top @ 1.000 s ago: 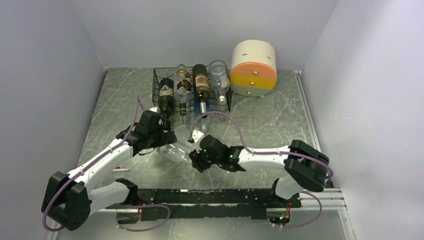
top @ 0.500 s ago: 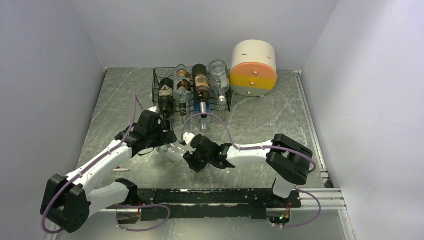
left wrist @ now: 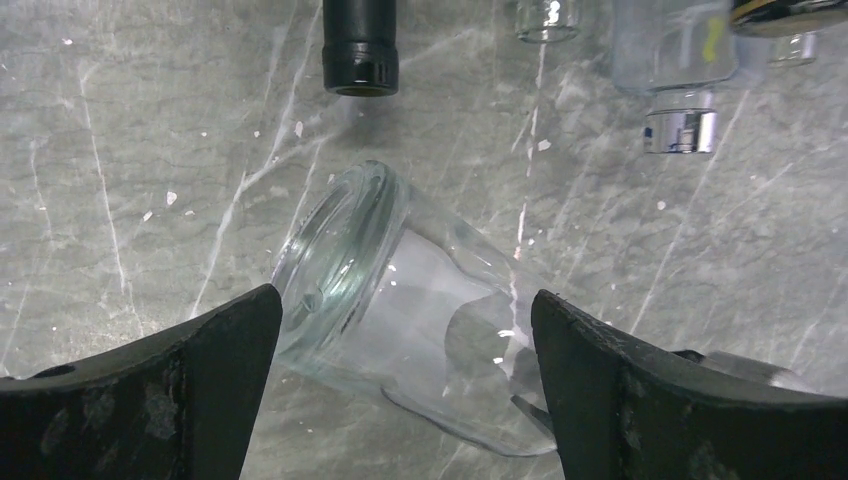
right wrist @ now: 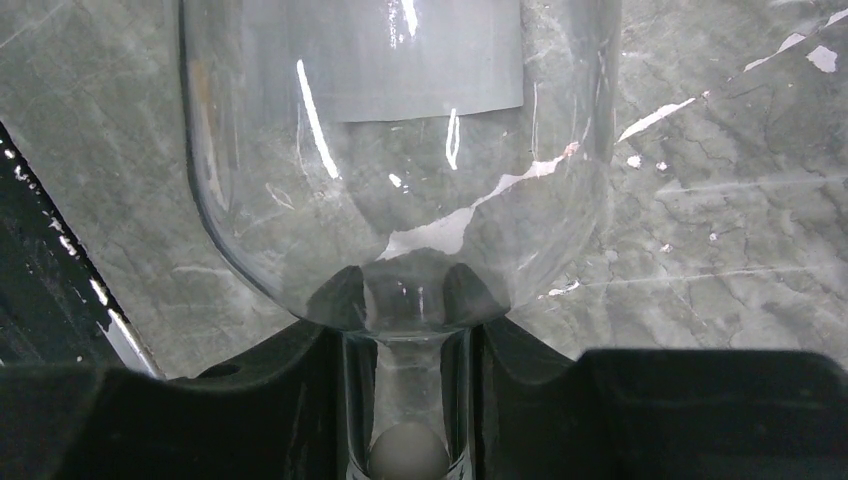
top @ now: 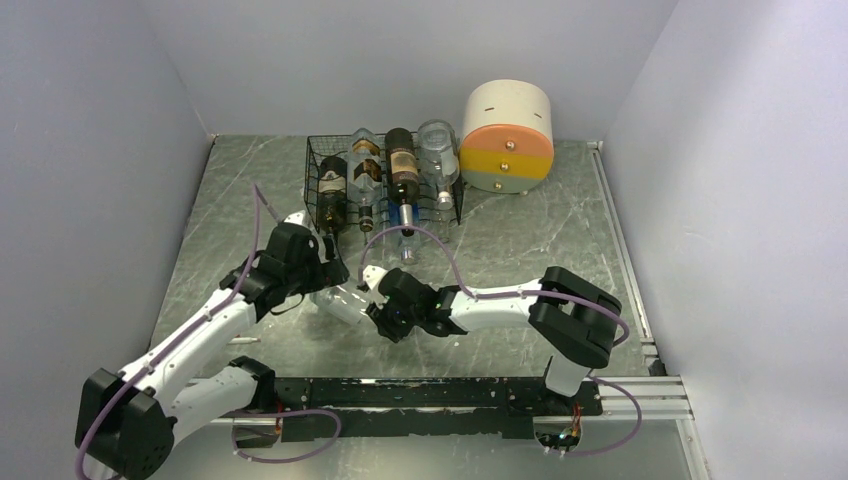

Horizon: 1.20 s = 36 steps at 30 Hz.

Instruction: Put the wine bottle on the wine rack

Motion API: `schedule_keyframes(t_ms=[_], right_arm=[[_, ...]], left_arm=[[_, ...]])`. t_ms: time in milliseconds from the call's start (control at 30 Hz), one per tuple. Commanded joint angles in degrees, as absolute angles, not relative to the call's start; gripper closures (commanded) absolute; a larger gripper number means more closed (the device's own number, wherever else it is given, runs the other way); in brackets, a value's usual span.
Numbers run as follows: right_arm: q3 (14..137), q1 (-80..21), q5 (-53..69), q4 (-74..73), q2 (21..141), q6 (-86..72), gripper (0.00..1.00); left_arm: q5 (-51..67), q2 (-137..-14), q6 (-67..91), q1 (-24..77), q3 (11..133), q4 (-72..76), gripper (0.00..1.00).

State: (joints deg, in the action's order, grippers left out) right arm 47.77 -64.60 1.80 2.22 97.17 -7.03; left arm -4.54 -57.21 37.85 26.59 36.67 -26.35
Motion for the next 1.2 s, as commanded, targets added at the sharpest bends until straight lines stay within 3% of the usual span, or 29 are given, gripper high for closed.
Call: schedule_keyframes(t_ms=[0, 667, 967, 1167], right_arm=[[47.74, -64.32, -0.60, 2.30, 95.08, -7.33, 1.00], [48.28, -64.40, 1.46, 9.61, 81.71, -12.20, 1.00], [56.94, -64.66, -3.19, 13.65, 83.53, -18.93, 1.00], [70.00, -64.89, -10.64, 13.00, 88.95, -24.98, 1.00]], left_arm=[[-6.64, -53.36, 39.97, 26.81, 38.92, -28.09, 0.03], [-17.81, -39.26, 32.03, 26.81, 55.66, -37.77, 0.04], [-19.65, -35.41, 28.56, 26.81, 63.28, -39.63, 0.04], [-20.25, -33.34, 26.70, 26.80, 66.86, -40.16, 0.03]])
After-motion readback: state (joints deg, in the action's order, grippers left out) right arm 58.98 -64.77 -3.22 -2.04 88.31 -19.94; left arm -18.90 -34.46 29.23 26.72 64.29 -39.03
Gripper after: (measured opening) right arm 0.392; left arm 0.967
